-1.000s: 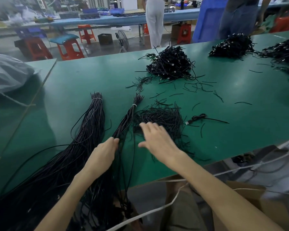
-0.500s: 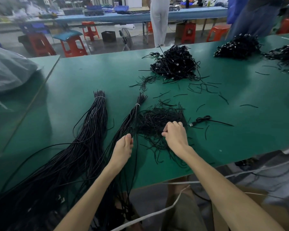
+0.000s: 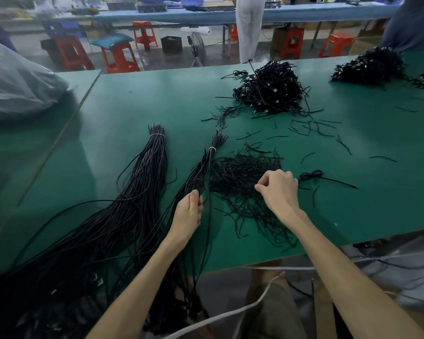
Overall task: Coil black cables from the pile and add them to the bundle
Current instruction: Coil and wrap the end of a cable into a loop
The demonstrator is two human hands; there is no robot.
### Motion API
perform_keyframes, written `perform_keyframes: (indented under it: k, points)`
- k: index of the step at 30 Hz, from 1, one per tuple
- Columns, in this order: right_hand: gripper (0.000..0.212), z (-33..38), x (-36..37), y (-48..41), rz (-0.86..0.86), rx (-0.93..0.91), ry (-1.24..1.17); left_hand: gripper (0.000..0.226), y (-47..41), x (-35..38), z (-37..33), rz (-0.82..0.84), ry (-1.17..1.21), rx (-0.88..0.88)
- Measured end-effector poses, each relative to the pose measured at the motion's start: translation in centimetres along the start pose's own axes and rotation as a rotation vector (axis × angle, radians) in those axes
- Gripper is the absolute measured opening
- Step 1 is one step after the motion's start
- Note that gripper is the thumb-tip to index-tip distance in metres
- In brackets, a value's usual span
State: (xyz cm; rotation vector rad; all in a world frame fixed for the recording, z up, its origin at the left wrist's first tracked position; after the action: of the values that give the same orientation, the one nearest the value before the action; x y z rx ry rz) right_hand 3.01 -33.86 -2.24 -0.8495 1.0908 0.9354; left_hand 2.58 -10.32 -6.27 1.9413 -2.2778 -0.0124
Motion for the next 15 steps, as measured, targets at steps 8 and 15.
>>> perform_keyframes:
  k: [8, 15]
  points:
    - [0.012, 0.2, -1.0, 0.4, -0.107, -0.067, 0.032, 0.04, 0.1, 0.2, 0.0, -0.004, -0.015, 0.001]
    - [0.012, 2.8, -2.6, 2.2, -0.211, -0.001, -0.436, 0.038, 0.2, 0.4, -0.1, -0.004, -0.001, 0.015]
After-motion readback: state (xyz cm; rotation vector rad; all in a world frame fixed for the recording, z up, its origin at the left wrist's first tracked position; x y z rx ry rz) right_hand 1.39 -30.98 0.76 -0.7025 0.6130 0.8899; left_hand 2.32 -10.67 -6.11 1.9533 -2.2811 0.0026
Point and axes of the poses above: each hand's wrist, its own y-axis away from the middle knuckle, its own x-axis out of the palm, z = x × y, the point moved 1 cm from there along -y, towards the middle knuckle, and after that the axes turned 15 degrees about y, right-handed, at the moved point
